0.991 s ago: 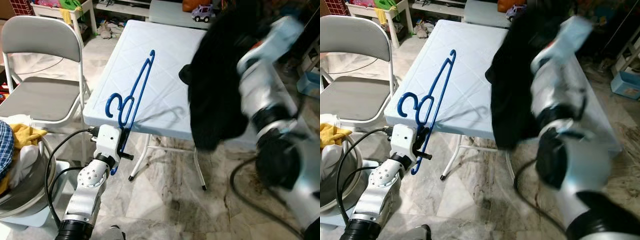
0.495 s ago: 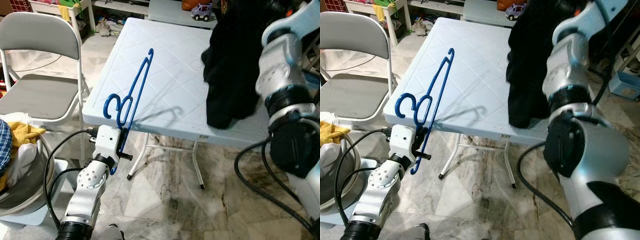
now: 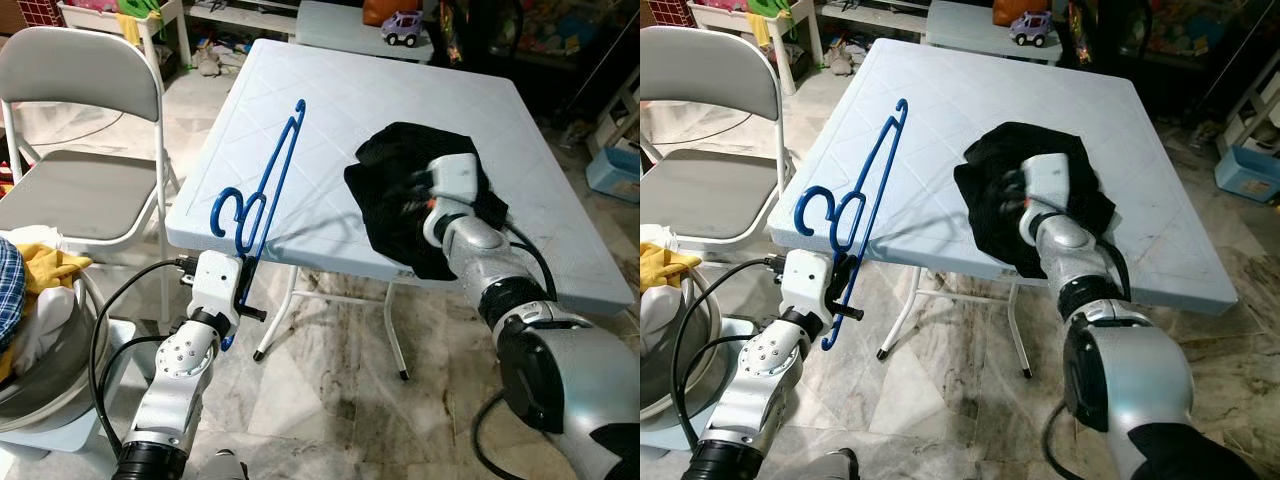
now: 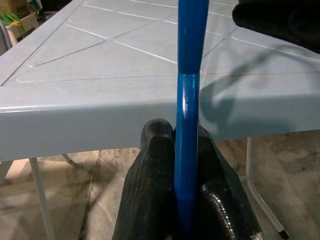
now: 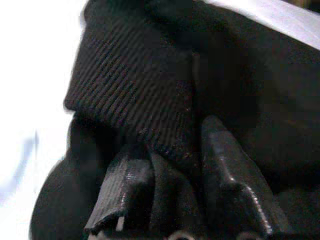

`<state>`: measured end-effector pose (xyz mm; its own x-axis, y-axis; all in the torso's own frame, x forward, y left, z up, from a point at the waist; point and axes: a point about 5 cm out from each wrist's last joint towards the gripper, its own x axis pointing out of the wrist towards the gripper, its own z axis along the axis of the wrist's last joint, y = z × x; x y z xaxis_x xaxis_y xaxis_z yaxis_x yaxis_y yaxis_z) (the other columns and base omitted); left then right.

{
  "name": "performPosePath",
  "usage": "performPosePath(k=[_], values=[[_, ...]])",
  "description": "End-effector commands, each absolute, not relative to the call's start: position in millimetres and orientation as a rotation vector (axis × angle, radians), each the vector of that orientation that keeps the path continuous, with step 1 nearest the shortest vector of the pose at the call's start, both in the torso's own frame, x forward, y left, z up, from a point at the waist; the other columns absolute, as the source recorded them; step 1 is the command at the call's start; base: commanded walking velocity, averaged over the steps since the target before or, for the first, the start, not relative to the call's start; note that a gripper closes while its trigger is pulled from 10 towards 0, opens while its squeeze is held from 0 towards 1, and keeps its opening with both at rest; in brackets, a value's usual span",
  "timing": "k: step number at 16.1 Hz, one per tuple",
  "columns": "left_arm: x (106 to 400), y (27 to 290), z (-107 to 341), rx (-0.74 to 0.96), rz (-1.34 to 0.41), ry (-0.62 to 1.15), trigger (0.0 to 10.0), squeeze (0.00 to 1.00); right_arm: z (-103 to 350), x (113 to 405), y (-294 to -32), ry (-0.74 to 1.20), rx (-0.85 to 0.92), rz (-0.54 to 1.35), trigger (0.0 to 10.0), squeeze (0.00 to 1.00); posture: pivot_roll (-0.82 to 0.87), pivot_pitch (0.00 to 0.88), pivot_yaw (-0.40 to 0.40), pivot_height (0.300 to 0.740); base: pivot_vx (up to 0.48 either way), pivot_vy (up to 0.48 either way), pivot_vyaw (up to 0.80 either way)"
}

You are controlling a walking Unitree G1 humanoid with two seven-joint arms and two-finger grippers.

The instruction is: Hang hanger

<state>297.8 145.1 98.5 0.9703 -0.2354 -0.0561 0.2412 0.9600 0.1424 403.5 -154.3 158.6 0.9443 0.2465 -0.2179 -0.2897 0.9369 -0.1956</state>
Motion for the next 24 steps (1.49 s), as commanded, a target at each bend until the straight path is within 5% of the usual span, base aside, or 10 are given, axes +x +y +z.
performPosePath(k=[1, 7, 9, 10, 11, 17, 24], values=[[298, 141, 94, 0.157, -0.258, 0.058, 10.0, 0.0, 153, 400, -157, 0.225, -0.395, 0.353, 10.0, 1.0, 0.29, 0.095, -0.128, 0.74, 0.0, 0.0, 0.0], [301, 137, 93, 0.153, -0.263, 0.062, 10.0, 0.0, 174, 402, -166, 0.18, -0.456, 0.479, 10.0, 1.0, 0.28, 0.082, -0.128, 0.74, 0.0, 0.0, 0.0], [302, 136, 93, 0.154, -0.267, 0.062, 10.0, 0.0, 213, 410, -181, -0.026, -0.512, 0.305, 10.0, 1.0, 0.27, 0.079, -0.124, 0.74, 0.0, 0.0, 0.0], [302, 135, 93, 0.154, -0.272, 0.061, 10.0, 0.0, 246, 413, -195, -0.19, -0.297, 0.127, 10.0, 1.0, 0.27, 0.078, -0.123, 0.74, 0.0, 0.0, 0.0], [303, 135, 93, 0.155, -0.273, 0.06, 10.0, 0.0, 248, 412, -201, -0.196, -0.32, 0.099, 10.0, 1.0, 0.27, 0.078, -0.122, 0.74, 0.0, 0.0, 0.0], [301, 135, 92, 0.154, -0.27, 0.064, 10.0, 0.0, 214, 404, -211, 0.046, -0.49, 0.302, 10.0, 1.0, 0.27, 0.082, -0.124, 0.74, 0.0, 0.0, 0.0], [300, 135, 91, 0.153, -0.274, 0.065, 10.0, 0.0, 216, 381, -251, 0.119, -0.45, 0.409, 10.0, 1.0, 0.26, 0.091, -0.123, 0.74, 0.0, 0.0, 0.0]])
